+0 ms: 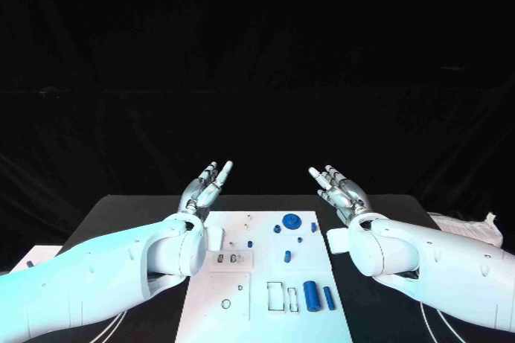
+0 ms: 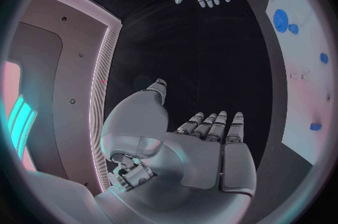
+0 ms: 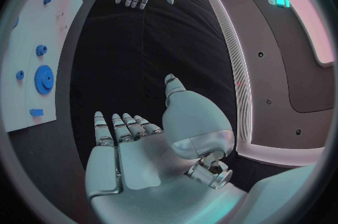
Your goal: Assemble the parts on the task board
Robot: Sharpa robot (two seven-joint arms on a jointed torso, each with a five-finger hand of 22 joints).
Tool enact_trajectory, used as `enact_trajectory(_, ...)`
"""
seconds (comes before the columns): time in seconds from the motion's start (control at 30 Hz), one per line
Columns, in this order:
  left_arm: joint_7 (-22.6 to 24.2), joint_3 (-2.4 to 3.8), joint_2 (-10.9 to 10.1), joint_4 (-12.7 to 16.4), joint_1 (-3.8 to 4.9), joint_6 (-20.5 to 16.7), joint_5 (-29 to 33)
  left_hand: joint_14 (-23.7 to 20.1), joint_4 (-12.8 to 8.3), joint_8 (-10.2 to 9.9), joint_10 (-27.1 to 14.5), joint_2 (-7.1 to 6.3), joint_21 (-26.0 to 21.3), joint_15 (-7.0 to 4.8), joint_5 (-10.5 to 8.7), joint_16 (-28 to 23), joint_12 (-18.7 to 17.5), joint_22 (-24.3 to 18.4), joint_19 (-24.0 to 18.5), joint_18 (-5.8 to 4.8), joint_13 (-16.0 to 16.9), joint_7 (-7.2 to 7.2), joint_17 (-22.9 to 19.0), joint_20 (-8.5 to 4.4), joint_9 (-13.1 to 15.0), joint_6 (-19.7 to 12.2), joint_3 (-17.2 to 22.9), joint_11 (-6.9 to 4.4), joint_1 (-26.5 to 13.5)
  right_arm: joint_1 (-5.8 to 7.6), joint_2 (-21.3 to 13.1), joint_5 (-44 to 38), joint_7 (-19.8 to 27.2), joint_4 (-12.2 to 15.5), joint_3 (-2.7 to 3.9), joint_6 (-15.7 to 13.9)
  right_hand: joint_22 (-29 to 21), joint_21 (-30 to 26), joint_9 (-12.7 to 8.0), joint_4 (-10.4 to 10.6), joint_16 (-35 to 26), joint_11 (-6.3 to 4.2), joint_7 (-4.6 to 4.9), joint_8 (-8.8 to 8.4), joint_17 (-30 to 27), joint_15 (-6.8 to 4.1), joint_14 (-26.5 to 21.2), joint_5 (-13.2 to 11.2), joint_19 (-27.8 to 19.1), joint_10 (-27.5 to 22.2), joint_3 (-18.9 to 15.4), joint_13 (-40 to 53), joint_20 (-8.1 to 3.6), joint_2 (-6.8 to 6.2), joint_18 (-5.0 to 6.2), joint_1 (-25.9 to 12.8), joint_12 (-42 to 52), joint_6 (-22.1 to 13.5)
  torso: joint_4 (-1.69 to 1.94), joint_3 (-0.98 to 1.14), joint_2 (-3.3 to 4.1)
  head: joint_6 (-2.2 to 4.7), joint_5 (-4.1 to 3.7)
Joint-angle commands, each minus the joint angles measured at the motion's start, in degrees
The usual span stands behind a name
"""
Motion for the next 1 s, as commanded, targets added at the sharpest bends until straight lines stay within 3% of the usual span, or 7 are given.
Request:
enact_trajectory(0.03, 1.21, -0.01, 0.2, -0.21, 0.2, 5.33, 0.04, 0.65, 0.32, 0.12, 0.33, 0.64, 0.27, 1.13, 0.34, 0.5, -0.03, 0.11, 0.21, 1.16, 0.2, 6.58, 0.23, 1.21, 0.19, 0.89, -0.29, 1.32, 3.01, 0.66, 0.39, -5.48, -4.98, -1.31, -0.3, 13.53, 1.45, 2.6, 0.65, -5.11, 0.85, 3.1, 7.54, 0.64, 0.7, 2.69, 2.99, -0.37, 4.03, 3.9, 0.54, 0.91, 1.14, 1.26, 1.94, 8.88, 0.85, 2.96, -0.01, -0.01, 0.02, 0.0, 0.0)
enact_trajectory(0.2, 1.21, -0.01, 0.2, -0.21, 0.2, 5.33, 0.04, 3.18, -0.95, 0.59, 2.82, 1.08, 0.63, 2.04, 0.33, 1.53, 0.52, 0.36, 0.88, 0.46, 0.67, 7.6, 0.78, 1.38, 0.56, 3.13, -0.82, 2.39, 4.8, 1.31, 0.72, -7.16, -6.89, -2.65, -0.7, 18.53, 5.62, 11.24, 2.96, -10.91, 6.54, 5.85, 9.71, 4.58, 3.07, 4.81, 18.6, -0.41, 19.72, 19.91, 3.57, 3.24, 1.05, 0.56, 0.71, 15.39, 5.82, 15.23, -0.01, -0.01, 0.02, 0.0, 0.0)
enact_trajectory(0.4, 1.21, -0.01, 0.2, -0.21, 0.2, 5.33, 0.04, 25.95, -4.38, 3.53, 20.22, 0.42, 8.75, 4.62, 0.17, 10.2, 4.86, 4.75, 17.93, -2.02, 2.73, 9.6, 4.62, 1.53, 2.16, 15.06, -1.05, 5.6, 10.05, 1.57, 0.85, -7.85, -7.66, -3.2, -0.86, 20.56, 7.78, 19.01, 5.35, -15.67, 13.74, 3.24, 7.67, 10.17, 4.71, 1.8, 46.41, 0.38, 38.77, 46.04, 6.91, 4.53, 0.43, -0.86, 3.35, 17.82, 11.47, 36.36, -0.01, -0.01, 0.02, 0.0, 0.0)
enact_trajectory(0.43, 3.65, -0.05, -1.71, -0.11, 0.21, 8.12, 2.37, 28.11, -4.62, 3.8, 21.82, 0.32, 9.81, 4.56, 0.22, 10.81, 5.18, 5.25, 20.46, -2.02, 2.81, 9.64, 4.85, 1.46, 2.28, 16.3, -1.11, 5.53, 10.45, 1.81, 0.13, -21.24, -3.68, -5.59, -0.82, 7.28, 7.67, 19.05, 5.32, -15.95, 13.61, 3.07, 7.59, 10.2, 4.56, 1.64, 47.07, 0.35, 39.37, 46.64, 7.2, 4.35, 0.36, -0.95, 3.43, 17.8, 11.3, 37.26, -0.17, 0.04, 0.23, -0.73, -0.22)
enact_trajectory(0.57, 3.53, -0.05, -3.3, 0.92, 0.28, 9.43, 1.71, 41.46, -6.73, 6.57, 39.93, -0.6, 15.97, 1.43, 0.24, 14.51, 9.26, 7.61, 37.41, 0.71, 3.92, 9.24, 5.96, 1.09, 3.44, 28.72, -1.41, 3.41, 13.78, 2.0, -0.06, -27.27, -4.18, -5.67, -0.71, 6.55, 6.39, 19.32, 4.61, -18.79, 12.17, 1.49, 6.37, 10.04, 3.46, -0.3, 54.35, -0.51, 45.7, 53.17, 10.77, 3.3, -1.7, -1.92, 3.3, 16.3, 9.12, 47.26, -0.33, -0.02, 0.97, -0.35, -0.21)
enact_trajectory(0.73, 2.39, -0.05, -5.82, 3.16, 0.51, 11.78, 0.64, 51.86, -9.83, 10.37, 51.91, -1.38, 17.51, -1.46, 0.23, 16.0, 11.65, 7.48, 47.52, 2.3, 4.63, 7.27, 7.62, -0.5, 4.78, 45.98, -1.24, 0.84, 18.12, 2.79, -0.34, -36.46, -5.29, -5.76, -0.46, 6.79, 6.16, 20.73, 3.94, -21.55, 11.88, -0.01, 5.54, 9.2, 3.85, -2.59, 61.57, -1.0, 51.32, 59.41, 14.84, 3.47, -3.93, -2.97, 3.38, 14.47, 7.56, 51.94, -0.15, 0.0, 2.36, -0.6, -0.31)
enact_trajectory(1.0, 0.76, -0.02, -10.15, 9.56, 0.88, 15.07, -0.41, 63.01, -11.57, 10.16, 63.13, -0.96, 18.35, -5.41, 0.28, 17.25, 11.22, 7.07, 57.75, 2.17, 5.21, 4.34, 11.89, -4.26, 4.14, 54.07, -0.55, -2.86, 20.76, 4.08, -1.43, -58.77, -10.01, -4.82, 0.48, 8.02, 9.27, 27.39, 3.89, -22.78, 12.81, -2.45, 3.94, 8.44, 5.3, -5.78, 70.99, -1.38, 57.37, 67.6, 18.75, 3.56, -7.67, -5.97, 3.2, 13.68, 6.27, 57.47, 1.08, -0.18, 5.19, -0.49, -1.23)
